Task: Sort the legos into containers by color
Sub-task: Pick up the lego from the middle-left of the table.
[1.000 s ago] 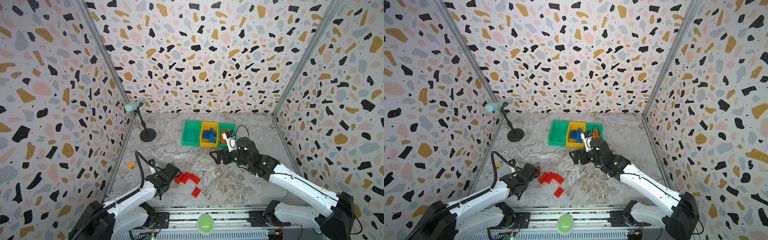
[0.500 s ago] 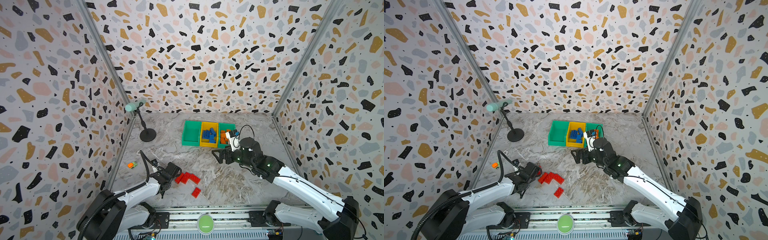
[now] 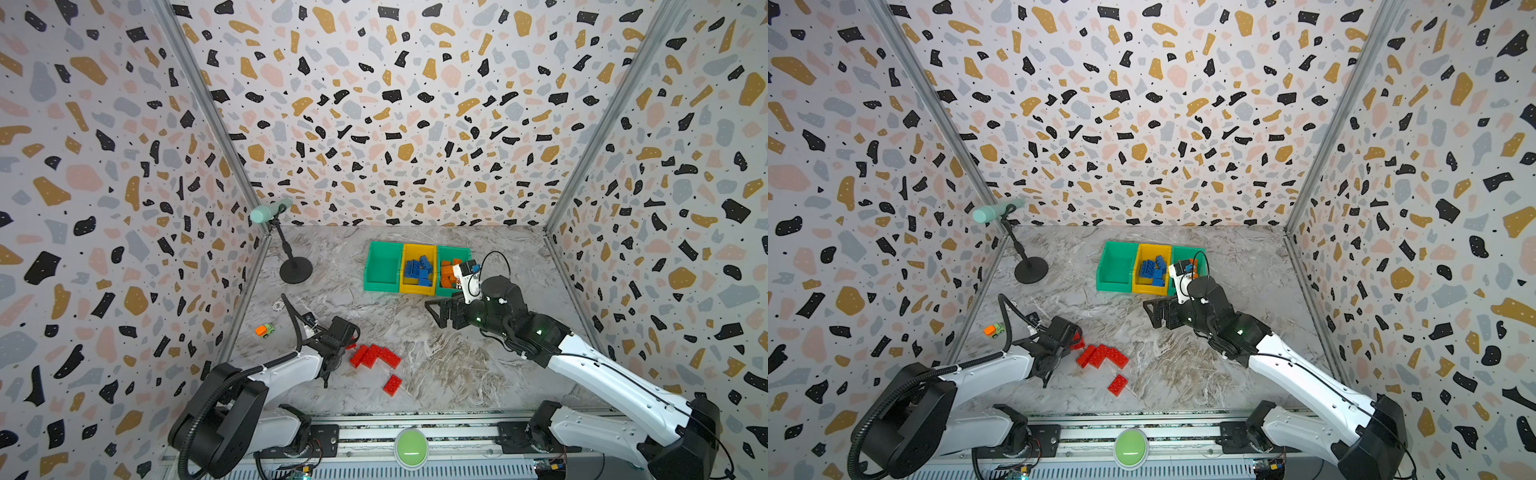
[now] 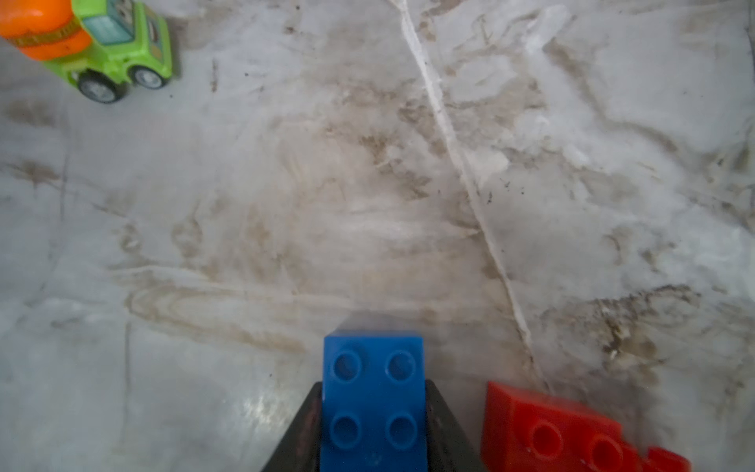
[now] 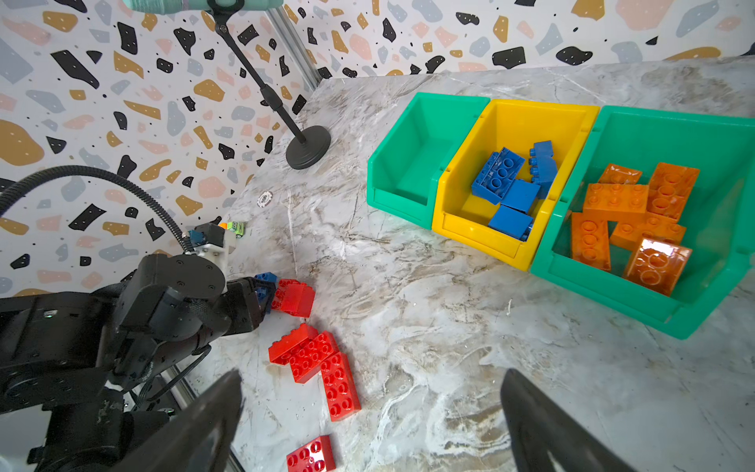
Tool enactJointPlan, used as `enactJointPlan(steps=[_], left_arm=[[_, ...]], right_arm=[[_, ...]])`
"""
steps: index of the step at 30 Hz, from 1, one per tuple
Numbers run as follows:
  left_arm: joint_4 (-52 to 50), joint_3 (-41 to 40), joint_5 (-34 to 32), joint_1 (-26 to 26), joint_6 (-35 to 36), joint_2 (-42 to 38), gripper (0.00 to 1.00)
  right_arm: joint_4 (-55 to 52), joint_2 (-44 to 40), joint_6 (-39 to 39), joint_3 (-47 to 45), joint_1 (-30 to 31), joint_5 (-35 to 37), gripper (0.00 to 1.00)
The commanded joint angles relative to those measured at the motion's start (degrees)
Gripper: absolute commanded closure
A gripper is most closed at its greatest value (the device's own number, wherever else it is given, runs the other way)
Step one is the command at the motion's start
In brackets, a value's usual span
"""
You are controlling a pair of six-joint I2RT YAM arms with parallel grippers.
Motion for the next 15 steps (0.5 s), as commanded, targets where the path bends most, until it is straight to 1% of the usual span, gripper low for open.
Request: enactJointPlan(steps=[1, 3, 8, 9, 12, 15], left_arm=[[-2.55, 1.66, 2.77, 0.33, 1.92, 1.26, 0.69], [-3.5, 2.93, 2.93, 0.33, 2.27, 0.94, 0.72], [-6.84, 9.16, 2.33, 0.33, 3.81, -1.11, 0.72], [-7.14, 11.21, 2.44, 0.25, 5.56, -1.21, 0.72], [-7.46, 18.16, 3.1, -0.27, 7.95, 0.08, 0.72], [-8.04, 26.82, 2.95, -1.88, 9.61, 4.13, 0.72]], right_arm=[[-0.67, -1.22, -0.06, -0.13, -0.06, 0.85, 0.01], [-0.66, -0.97, -0.08, -0.14, -0.15, 0.68, 0.01], [-0.79, -1.48, -0.17, -0.2, -0.15, 1.01, 0.01], [-0.77, -1.78, -0.08, -0.3, -0.23, 1.33, 0.01], [-0.51, -2.62, 0.32, -0.98, -0.19, 1.74, 0.01], [-1.1, -3.24, 0.62, -1.18, -0.3, 2.16, 0.01]])
